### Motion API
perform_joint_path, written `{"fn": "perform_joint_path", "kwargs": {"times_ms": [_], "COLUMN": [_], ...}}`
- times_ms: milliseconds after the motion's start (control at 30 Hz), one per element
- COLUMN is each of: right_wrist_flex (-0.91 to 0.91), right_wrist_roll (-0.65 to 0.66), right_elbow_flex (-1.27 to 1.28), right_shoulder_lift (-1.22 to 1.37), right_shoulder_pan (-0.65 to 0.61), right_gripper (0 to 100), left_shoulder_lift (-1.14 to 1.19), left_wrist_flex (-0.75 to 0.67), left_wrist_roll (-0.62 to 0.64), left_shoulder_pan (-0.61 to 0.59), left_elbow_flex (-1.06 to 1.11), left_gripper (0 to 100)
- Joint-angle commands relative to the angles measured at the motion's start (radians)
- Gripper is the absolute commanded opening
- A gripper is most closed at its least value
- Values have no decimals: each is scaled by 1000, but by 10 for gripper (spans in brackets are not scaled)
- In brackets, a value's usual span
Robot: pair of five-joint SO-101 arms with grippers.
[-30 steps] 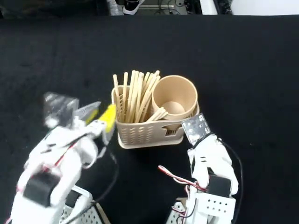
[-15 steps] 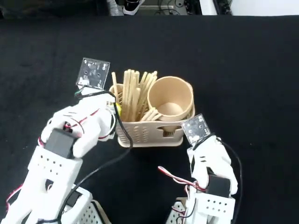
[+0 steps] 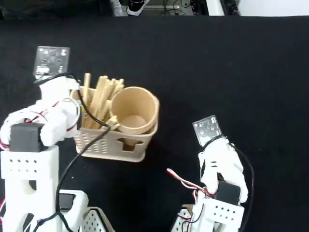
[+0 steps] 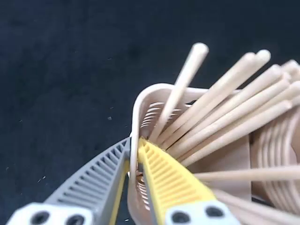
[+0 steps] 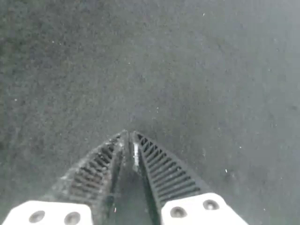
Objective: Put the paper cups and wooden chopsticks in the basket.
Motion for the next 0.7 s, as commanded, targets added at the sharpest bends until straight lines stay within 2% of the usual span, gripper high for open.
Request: {"fn": "perform_joint_path", "kwargs": {"times_ms": [0, 133, 267, 367, 467, 567, 667], "right_wrist_flex": [-23, -23, -23, -23, -23, -21, -20], "right_wrist_roll": [-2, -2, -2, -2, -2, -2, -2], "right_elbow_flex": [-2, -2, -2, -2, -2, -2, -2], "right_shoulder_lift": [-48, -48, -48, -48, -48, -48, -48], "right_shoulder_pan": [12, 14, 14, 12, 9, 9, 8], "right_gripper": [12, 12, 12, 12, 12, 12, 12], "left_shoulder_lift": [-3, 15, 61, 68, 18, -78, -227], "left_wrist_flex": [-3, -49, -183, -186, -120, -54, -23], "left_wrist_roll": [-18, -18, -18, -20, -29, -135, -184], "left_shoulder_pan": [-90, -226, -311, -309, -265, -186, -139], "left_elbow_flex": [-76, -59, 36, 61, 51, 53, 50], "left_gripper": [30, 30, 34, 61, 190, 287, 302]}}
